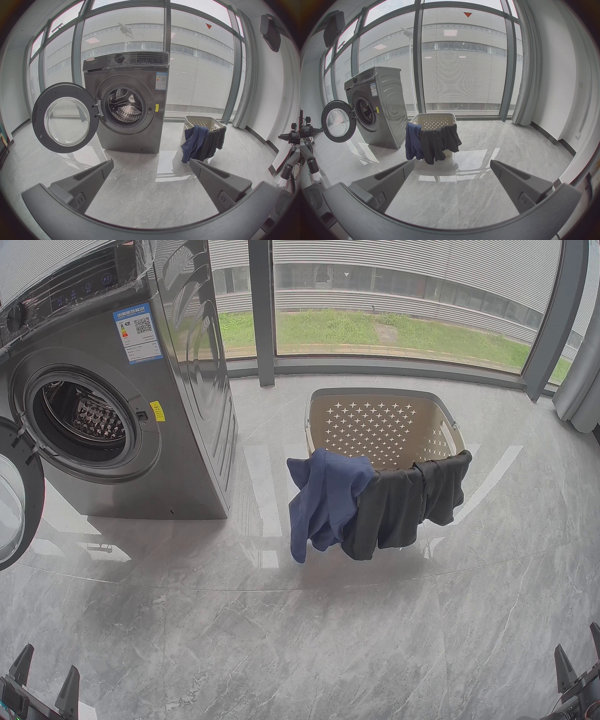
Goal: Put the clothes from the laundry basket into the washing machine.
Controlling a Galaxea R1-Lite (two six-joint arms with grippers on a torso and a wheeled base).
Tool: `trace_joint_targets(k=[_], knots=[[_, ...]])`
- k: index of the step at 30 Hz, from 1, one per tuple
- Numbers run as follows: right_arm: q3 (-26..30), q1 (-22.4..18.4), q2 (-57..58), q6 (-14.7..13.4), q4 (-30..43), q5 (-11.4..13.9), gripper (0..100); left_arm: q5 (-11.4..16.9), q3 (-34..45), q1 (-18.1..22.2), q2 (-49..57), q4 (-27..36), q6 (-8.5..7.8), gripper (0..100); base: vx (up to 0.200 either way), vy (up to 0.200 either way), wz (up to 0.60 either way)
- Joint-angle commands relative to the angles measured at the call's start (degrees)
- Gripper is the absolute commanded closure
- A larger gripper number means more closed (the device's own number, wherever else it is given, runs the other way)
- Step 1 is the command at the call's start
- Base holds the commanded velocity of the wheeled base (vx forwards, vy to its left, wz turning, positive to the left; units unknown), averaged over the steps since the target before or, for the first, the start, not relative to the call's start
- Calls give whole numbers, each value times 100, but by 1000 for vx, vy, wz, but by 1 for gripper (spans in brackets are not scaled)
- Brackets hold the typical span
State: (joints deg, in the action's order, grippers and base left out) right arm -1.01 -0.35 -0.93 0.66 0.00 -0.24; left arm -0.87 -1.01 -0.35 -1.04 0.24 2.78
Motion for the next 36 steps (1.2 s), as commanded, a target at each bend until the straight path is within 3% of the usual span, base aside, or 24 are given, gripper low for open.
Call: trace_joint_targets(k=[1,8,18,36], knots=[[101,0,93,4,0,-2,0,-1,92,0,95,2,-5,0,0,-200,0],[101,0,93,4,0,-2,0,-1,92,0,86,-7,30,0,0,-200,0],[101,-17,93,22,0,-2,0,-1,92,0,86,2,30,0,0,0,0],[101,-9,93,-31,26,42,0,-1,92,0,86,2,47,0,200,0,0]])
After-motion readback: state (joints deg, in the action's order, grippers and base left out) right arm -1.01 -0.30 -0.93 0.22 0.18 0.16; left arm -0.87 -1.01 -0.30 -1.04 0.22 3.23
